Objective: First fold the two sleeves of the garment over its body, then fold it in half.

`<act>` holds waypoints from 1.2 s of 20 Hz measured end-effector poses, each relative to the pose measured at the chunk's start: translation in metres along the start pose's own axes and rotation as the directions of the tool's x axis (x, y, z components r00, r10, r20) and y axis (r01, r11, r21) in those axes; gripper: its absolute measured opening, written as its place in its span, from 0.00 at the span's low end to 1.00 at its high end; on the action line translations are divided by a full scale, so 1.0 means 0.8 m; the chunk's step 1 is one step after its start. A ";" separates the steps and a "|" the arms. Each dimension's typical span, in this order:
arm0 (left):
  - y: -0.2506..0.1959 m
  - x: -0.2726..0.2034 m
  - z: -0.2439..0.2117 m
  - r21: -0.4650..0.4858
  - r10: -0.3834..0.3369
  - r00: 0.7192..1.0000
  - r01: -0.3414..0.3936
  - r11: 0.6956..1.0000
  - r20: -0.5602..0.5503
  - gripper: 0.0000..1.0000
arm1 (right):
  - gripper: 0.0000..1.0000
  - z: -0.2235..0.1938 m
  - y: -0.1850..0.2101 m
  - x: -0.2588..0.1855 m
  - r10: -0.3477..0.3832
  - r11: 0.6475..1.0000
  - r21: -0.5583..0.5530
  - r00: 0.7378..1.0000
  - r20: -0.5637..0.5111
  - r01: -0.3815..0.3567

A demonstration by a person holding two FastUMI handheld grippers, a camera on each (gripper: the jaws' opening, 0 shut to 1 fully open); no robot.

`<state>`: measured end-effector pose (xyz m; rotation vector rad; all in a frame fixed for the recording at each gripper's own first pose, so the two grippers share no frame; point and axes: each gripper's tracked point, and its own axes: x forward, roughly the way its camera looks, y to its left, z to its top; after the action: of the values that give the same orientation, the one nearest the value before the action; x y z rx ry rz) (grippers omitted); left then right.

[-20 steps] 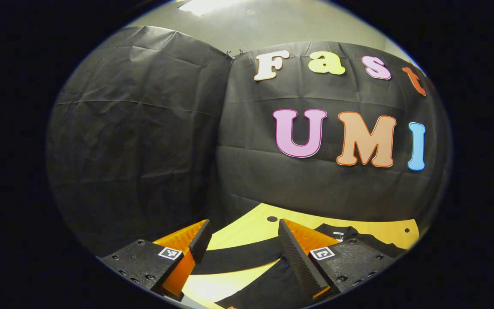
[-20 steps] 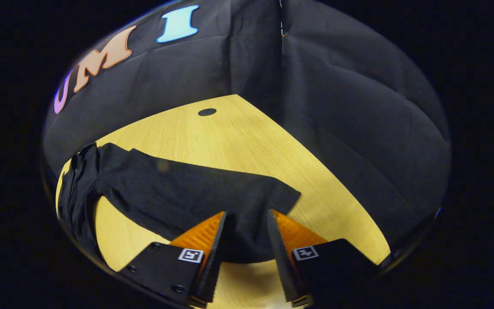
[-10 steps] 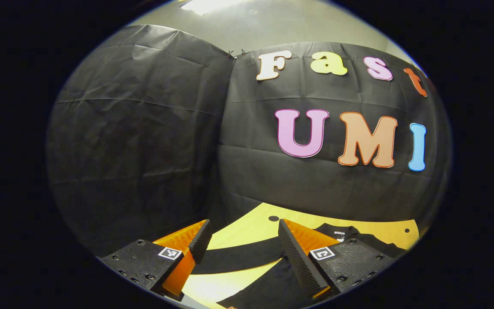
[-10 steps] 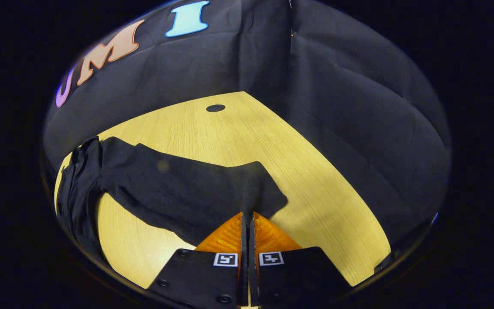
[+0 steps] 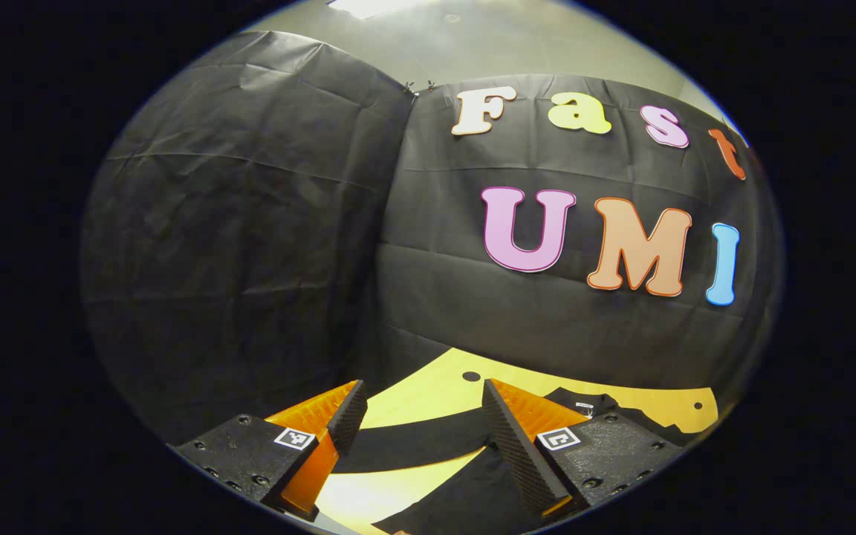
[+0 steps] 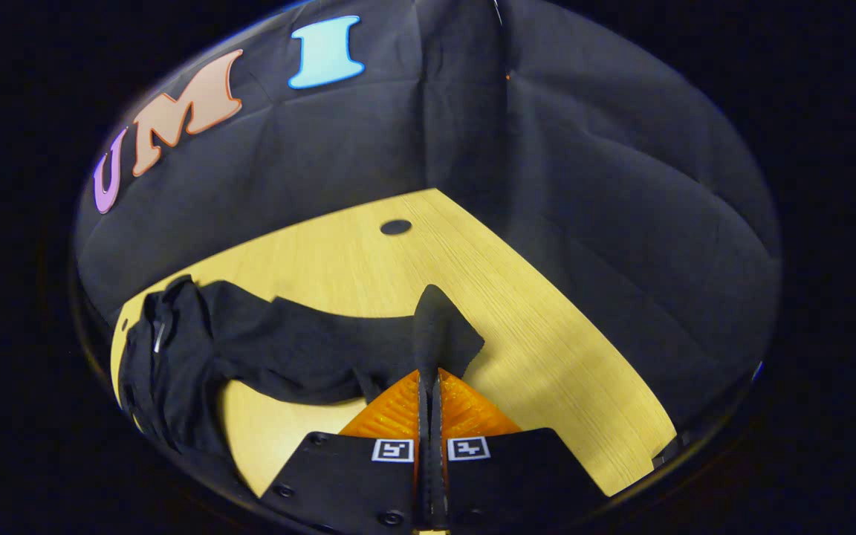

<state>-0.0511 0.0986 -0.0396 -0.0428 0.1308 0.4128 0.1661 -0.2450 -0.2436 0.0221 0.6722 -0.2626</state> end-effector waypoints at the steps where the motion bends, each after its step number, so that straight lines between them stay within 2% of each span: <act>1: 0.004 0.001 -0.001 -0.004 0.000 1.000 0.000 1.000 -0.002 0.91 | 0.02 0.016 0.014 -0.005 0.011 1.000 -0.005 1.000 0.025 -0.011; 6: 0.032 0.003 0.000 -0.009 0.015 1.000 -0.015 1.000 0.002 0.90 | 0.00 0.060 0.098 -0.026 0.074 0.995 -0.071 0.993 0.092 -0.068; 10: 0.059 0.006 -0.005 -0.012 0.029 1.000 -0.029 1.000 -0.011 0.91 | 0.02 0.069 0.200 -0.045 0.174 0.979 -0.128 0.977 0.119 -0.159; 15: 0.089 0.008 -0.011 -0.006 0.044 0.999 -0.044 0.999 -0.032 0.90 | 0.00 0.058 0.334 -0.062 0.306 0.938 -0.201 0.947 0.095 -0.283; 16: 0.095 0.009 -0.010 0.003 0.047 0.998 -0.047 0.999 -0.033 0.90 | 0.02 0.055 0.358 -0.066 0.327 0.929 -0.214 0.940 0.092 -0.302; 24: 0.133 0.021 -0.012 0.032 0.071 0.996 -0.070 0.997 -0.048 0.91 | 0.02 0.034 0.540 -0.091 0.473 0.857 -0.259 0.879 0.057 -0.445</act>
<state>-0.0800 0.2022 -0.0534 -0.0181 0.1874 0.4802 0.2356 0.1870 -0.2050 -0.0626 0.5558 0.2814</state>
